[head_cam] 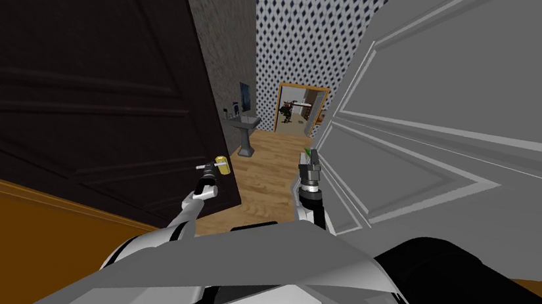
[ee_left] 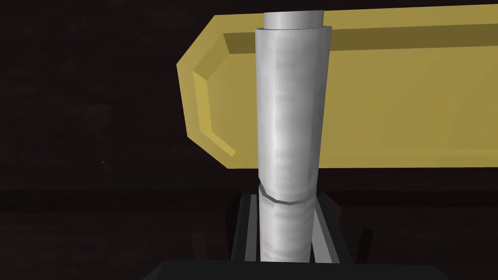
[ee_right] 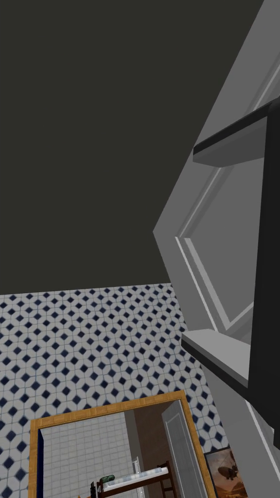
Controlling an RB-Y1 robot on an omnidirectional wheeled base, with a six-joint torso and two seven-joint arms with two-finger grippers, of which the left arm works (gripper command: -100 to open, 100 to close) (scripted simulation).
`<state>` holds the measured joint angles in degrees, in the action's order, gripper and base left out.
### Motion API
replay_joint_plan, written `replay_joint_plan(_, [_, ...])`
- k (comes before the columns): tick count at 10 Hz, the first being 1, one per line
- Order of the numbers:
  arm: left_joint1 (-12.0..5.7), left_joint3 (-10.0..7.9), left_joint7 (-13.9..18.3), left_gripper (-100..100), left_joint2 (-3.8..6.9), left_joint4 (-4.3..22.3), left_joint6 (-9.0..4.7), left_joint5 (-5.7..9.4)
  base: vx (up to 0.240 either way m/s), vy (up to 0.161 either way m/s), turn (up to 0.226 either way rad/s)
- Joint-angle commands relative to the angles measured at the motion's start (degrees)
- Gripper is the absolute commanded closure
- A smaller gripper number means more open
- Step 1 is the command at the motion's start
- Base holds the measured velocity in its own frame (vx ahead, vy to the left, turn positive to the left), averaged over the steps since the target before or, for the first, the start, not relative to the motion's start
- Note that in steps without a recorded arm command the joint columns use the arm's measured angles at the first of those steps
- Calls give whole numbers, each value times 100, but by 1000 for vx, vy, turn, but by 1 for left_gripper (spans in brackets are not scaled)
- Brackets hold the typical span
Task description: Push the door open
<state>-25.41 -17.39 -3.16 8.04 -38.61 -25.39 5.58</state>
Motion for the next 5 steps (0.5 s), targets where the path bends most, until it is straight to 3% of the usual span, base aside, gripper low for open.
replay_joint_plan(1, [0,0,0,100,0,0,0,0,86,-23,37])
replay_joint_plan(5, [29,-182,-62,100,79,-8,-2,58,156,-38,41])
